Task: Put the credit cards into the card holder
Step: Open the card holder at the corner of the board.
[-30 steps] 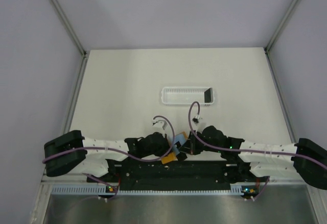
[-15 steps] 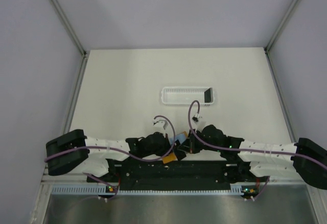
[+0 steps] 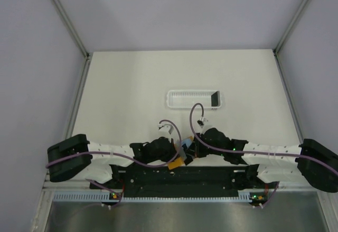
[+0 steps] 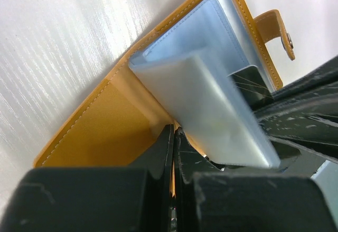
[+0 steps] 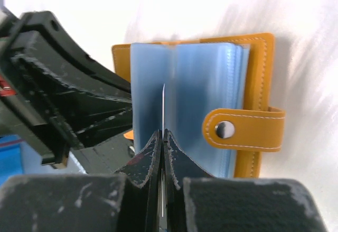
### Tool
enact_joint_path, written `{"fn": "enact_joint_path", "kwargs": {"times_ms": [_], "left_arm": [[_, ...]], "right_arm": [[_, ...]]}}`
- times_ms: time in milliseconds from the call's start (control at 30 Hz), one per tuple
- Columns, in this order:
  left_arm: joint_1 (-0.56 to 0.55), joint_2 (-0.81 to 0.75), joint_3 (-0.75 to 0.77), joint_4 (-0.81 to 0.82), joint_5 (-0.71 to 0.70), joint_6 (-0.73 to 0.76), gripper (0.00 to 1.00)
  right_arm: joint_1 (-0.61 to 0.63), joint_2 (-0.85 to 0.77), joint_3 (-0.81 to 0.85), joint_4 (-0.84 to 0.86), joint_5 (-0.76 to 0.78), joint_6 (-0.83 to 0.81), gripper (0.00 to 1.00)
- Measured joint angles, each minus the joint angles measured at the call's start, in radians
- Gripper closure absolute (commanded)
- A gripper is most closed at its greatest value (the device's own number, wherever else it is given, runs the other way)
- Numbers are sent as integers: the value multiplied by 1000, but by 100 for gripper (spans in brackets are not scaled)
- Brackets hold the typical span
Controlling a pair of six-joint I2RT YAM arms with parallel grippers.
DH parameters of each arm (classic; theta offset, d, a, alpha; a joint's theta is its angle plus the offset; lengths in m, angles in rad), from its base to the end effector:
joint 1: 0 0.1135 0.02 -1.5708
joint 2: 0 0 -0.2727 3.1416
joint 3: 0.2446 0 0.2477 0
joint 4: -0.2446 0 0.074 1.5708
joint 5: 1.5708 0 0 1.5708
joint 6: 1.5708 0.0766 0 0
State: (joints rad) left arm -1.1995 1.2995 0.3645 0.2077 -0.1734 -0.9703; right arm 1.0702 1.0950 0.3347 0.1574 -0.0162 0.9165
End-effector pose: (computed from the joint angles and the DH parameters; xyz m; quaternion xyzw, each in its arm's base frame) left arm 0.1028 -0.2277 0.1191 0.0687 0.9070 -0.3237 0.2603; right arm 0.1115 0.2064 0.1484 -0.0717 0.8822 0.3937 0.2480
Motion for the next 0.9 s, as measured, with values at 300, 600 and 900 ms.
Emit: {"fn": "enact_joint_path", "kwargs": {"times_ms": [300, 600, 900], "left_arm": [[0, -27, 0, -39, 0, 4, 100], [0, -177, -1, -124, 0, 43, 100], [0, -274, 57, -164, -63, 109, 100]], "right_arm": [[0, 98, 16, 3, 7, 2, 100], [1, 107, 26, 2, 19, 1, 100], [1, 106, 26, 2, 24, 1, 100]]}}
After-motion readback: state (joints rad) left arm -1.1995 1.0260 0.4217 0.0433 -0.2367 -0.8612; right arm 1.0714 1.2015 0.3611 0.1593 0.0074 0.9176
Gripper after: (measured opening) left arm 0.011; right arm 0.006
